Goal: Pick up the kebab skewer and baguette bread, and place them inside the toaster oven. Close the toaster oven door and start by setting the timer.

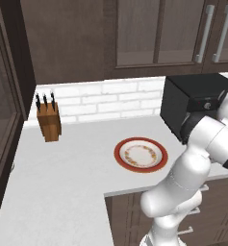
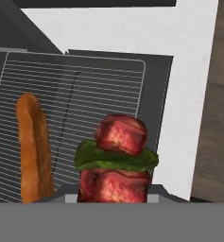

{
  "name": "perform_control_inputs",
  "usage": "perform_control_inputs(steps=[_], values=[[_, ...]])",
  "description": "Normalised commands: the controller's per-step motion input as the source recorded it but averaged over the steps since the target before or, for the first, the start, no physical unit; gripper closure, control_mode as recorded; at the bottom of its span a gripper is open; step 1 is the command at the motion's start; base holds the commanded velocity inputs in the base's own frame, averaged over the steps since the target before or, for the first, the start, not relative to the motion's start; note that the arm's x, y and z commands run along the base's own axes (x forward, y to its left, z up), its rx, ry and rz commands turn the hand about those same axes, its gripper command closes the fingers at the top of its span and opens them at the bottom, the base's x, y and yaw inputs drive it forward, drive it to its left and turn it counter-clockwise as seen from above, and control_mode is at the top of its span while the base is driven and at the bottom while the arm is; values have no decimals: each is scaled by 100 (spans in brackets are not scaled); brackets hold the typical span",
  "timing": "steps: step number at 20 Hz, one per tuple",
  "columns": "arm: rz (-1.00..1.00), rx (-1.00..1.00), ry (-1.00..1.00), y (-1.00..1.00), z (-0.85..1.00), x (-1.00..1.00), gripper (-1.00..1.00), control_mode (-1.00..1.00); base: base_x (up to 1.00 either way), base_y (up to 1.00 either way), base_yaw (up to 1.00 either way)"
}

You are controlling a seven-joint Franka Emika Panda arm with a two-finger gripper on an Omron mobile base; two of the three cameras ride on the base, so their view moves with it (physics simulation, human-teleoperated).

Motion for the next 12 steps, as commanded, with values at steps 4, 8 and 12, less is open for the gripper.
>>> perform_control_inputs(steps=[4,8,12], values=[[0,2,0,-9,0,14,100,-100,0,0,0],[0,1,0,-4,0,12,100,-100,0,0,0],[0,0,0,0,0,15,100,-100,0,0,0]])
